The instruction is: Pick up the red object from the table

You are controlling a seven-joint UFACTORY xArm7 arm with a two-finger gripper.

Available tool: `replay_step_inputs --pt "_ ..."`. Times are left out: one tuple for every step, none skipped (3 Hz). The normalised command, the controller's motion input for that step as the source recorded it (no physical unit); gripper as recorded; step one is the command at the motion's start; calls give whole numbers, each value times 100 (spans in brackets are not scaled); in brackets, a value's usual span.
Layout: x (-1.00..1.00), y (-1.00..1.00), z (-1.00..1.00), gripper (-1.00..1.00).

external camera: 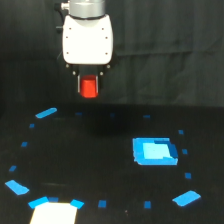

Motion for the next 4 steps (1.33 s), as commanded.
replay_step_inputs --pt "-22 -39 32 -100" --pt "4 -25 31 -100" --pt "8 -23 15 -100" --pt "-19 -29 21 -100"
